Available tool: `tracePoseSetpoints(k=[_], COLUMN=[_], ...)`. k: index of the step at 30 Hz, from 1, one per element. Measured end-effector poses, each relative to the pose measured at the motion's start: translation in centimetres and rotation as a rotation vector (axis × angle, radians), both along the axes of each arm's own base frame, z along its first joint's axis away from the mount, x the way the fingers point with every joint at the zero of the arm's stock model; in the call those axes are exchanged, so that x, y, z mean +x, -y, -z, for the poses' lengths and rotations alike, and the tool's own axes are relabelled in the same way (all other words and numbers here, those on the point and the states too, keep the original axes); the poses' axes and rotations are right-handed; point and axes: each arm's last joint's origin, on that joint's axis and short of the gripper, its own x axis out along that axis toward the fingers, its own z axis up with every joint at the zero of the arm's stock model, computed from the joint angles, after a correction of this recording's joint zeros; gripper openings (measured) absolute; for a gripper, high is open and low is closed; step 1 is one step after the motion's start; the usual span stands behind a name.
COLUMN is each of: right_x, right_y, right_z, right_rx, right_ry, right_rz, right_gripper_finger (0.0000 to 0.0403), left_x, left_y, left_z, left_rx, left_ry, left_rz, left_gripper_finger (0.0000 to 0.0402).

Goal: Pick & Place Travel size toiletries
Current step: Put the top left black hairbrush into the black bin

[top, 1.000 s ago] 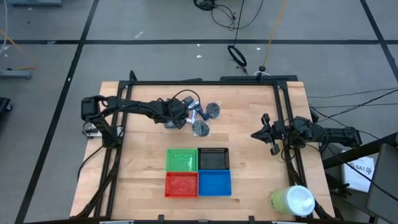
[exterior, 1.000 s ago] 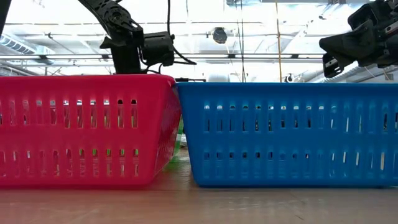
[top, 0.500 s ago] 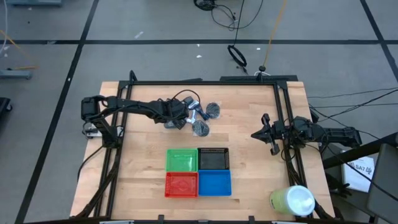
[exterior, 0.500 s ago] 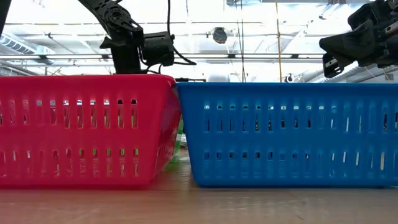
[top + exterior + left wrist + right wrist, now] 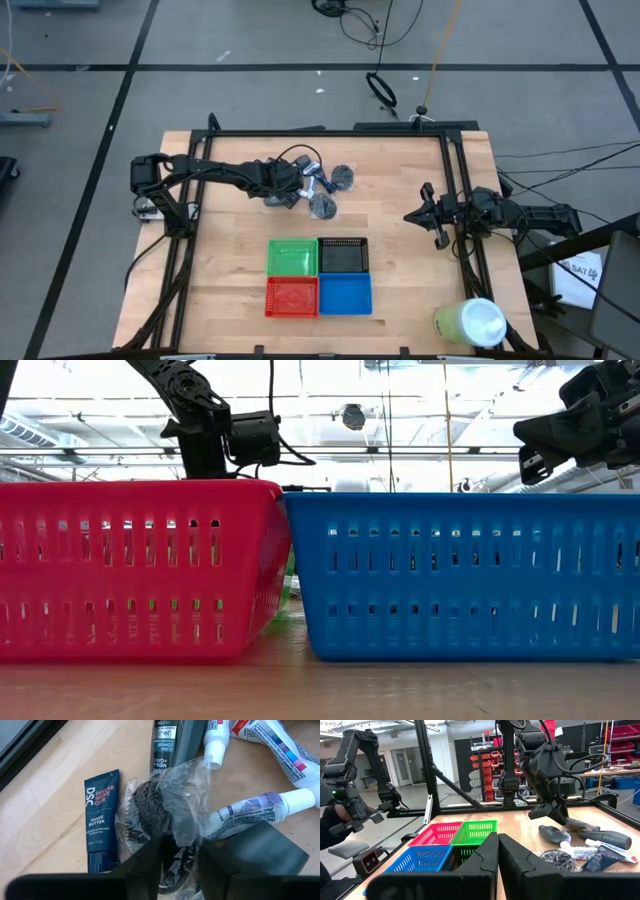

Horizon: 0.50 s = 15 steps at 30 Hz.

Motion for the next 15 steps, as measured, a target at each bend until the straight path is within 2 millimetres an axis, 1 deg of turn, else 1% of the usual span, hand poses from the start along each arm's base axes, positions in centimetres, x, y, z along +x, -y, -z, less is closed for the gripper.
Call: tracePoseSetpoints(k=[9, 12, 15], right_x=[0.00, 0.00, 0.00], right_y=[0.00, 0.00, 0.00], right_z=[0.00, 0.00, 0.00], right_rx=[0.000, 0.000, 0.000], right_ry=[0.000, 0.000, 0.000], right_rz=[0.000, 0.000, 0.000], right_gripper_finger=[0.0000, 0.0000, 0.0000], left_x=[0.04, 0.05, 0.05], left_y=[0.03, 0.03, 0.04], left_z=[0.02, 0.01, 0.02], left_rx=[-0.018, -0.019, -0.020], left_ry=[0.006, 0.008, 0.007], left_rz=[0.007, 0.009, 0.009], left_gripper_finger=[0.0015, 0.0008, 0.0020])
